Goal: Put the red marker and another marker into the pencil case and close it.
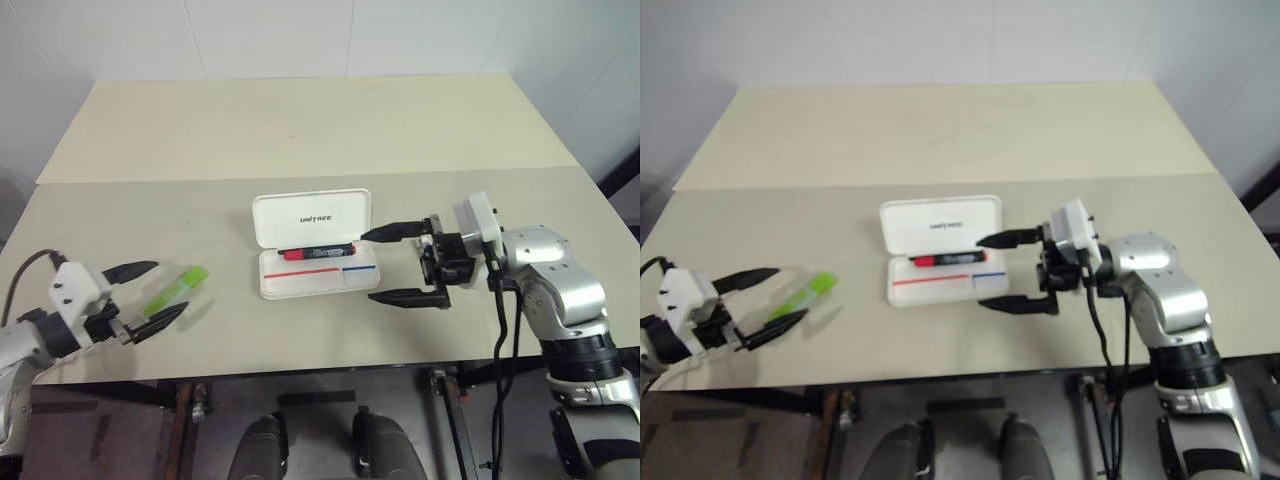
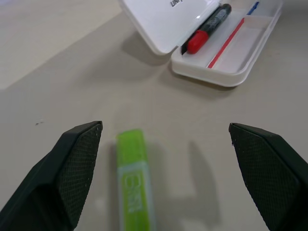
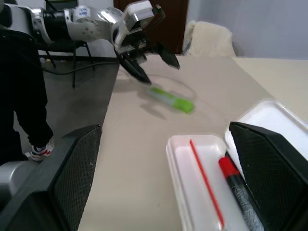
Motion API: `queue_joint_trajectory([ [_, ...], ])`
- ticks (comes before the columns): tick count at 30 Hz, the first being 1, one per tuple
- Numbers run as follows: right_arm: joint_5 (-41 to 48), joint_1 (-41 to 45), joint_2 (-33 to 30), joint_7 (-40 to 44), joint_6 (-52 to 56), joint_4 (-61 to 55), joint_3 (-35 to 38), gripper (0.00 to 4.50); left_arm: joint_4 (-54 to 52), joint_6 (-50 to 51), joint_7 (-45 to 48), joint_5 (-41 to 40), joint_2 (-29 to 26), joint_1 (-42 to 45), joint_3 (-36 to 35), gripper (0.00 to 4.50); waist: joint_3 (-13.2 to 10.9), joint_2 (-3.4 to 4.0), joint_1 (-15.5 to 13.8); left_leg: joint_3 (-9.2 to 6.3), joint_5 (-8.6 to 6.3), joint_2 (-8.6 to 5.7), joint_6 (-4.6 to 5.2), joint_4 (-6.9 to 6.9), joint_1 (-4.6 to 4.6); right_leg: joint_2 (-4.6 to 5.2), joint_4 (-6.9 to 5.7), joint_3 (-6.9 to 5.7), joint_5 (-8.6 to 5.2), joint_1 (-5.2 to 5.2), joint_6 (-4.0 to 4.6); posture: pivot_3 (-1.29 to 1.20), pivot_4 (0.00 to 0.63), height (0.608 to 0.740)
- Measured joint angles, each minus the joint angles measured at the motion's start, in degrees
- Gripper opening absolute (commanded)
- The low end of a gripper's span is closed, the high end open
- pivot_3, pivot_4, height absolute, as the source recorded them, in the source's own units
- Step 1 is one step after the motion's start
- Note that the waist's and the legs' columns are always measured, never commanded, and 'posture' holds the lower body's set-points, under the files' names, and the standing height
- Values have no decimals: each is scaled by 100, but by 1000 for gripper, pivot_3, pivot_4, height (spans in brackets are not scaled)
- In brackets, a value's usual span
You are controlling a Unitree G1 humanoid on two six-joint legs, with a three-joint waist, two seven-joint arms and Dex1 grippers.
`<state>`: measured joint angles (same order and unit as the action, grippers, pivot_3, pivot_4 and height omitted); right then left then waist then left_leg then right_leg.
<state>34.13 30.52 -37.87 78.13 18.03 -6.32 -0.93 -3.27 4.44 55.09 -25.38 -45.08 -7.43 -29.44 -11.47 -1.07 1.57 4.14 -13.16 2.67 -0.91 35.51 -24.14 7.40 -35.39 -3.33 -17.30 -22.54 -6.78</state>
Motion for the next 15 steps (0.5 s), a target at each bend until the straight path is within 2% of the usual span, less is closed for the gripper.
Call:
queue_joint_trajectory([
  [5, -78, -28, -99, -58, -30, -1, 36, 4463, 839, -236, 124, 16, 13, 88, 79, 4500, 1, -2, 2, 4, 0, 1, 1, -1, -1, 1, 5, 0, 0, -2, 1, 0, 150, 740],
  [11, -96, -11, -99, -252, -29, -59, 52, 4463, 2017, -435, 263, 207, 153, 592, 564, 4500, 5, -9, -12, 15, 6, 2, 26, 0, -3, 11, 6, -28, 1, -5, 0, 0, 150, 740],
  [15, -83, -9, -99, -382, 7, -234, 82, 4463, 2281, -630, 339, 260, 173, 752, 639, 4500, 7, -10, -16, 21, 4, 3, 28, 0, -2, 15, 4, -36, 1, -7, 0, 0, 150, 740],
])
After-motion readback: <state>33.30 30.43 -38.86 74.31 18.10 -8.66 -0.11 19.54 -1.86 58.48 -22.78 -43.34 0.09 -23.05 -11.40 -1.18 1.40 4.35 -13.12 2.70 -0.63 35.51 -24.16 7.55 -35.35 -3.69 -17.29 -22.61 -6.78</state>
